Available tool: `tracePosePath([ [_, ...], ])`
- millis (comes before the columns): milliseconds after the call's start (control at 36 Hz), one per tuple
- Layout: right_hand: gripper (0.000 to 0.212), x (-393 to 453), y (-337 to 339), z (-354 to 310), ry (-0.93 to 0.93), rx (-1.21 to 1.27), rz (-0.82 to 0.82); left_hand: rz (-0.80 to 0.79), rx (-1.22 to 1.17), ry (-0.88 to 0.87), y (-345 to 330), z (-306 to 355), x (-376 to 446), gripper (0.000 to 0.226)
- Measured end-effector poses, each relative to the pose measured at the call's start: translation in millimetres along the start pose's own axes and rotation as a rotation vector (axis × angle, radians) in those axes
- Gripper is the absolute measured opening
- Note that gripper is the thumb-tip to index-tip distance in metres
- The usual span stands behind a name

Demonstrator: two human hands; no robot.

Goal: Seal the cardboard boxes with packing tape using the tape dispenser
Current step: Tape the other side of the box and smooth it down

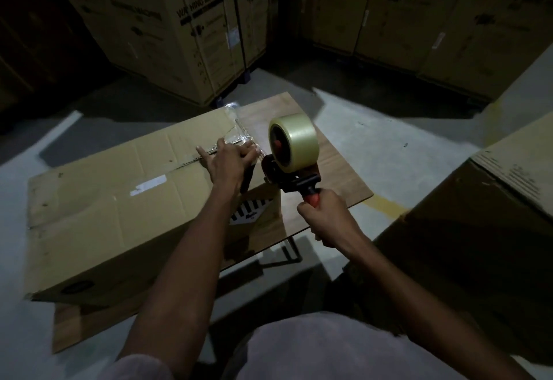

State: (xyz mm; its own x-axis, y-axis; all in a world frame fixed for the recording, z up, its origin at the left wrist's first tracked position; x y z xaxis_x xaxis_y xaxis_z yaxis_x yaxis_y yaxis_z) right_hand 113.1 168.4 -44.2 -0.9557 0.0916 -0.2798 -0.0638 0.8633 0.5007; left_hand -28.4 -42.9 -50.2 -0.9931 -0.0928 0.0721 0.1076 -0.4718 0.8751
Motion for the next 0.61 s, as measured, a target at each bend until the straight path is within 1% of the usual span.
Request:
tracePosePath([
  [111, 0.014, -11.6, -4.0, 16.9, -0.05, -0.003, 0.025, 0.003, 0.051, -0.025, -0.2, 0.2, 1.9, 0.039],
  [194, 0.017, -13.0, -12.0, 20.8, -0.088, 0.06, 0.045, 0.015, 0.057, -0.073, -0.1, 1.8, 0.4, 0.038],
  [250, 0.015, -11.7, -16.6, 20.7, -0.101, 0.108, 0.058, 0.02, 0.057, -0.107, 0.3, 3.1, -0.2, 0.036],
  [361, 0.011, -12.3, -22.2, 25.2, -0.117, 0.134, 0.086, -0.013, 0.062, -0.181, -0.7, 5.7, -2.2, 0.037],
  [444, 0.015, -13.7, -24.7, 28.2, -0.11, 0.107, 0.122, -0.059, 0.162, -0.244, -3.3, 8.0, -5.9, 0.046],
  [528, 0.013, -14.2, -28.3, 31.3, -0.117, 0.169, 0.119, -0.082, 0.182, -0.261, -5.1, 7.8, -7.9, 0.051],
  [611, 0.014, -14.6, -28.7, 33.6, -0.125, 0.23, 0.105, -0.091, 0.173, -0.281, -6.9, 9.2, -14.2, 0.05],
])
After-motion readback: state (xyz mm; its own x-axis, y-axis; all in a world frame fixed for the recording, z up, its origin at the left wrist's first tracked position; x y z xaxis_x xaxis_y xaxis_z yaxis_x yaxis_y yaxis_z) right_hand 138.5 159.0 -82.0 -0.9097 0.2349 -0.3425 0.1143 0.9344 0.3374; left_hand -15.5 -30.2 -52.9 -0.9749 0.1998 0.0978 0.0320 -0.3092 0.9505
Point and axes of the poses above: each hand's wrist, its own x-axis towards the middle knuckle, its own y-axis out of the back of the hand, z = x × y, the point moved 3 cm from there along x, towards the middle knuckle, and after that the axes turned 1 degree about -z, right-handed, at the moved point
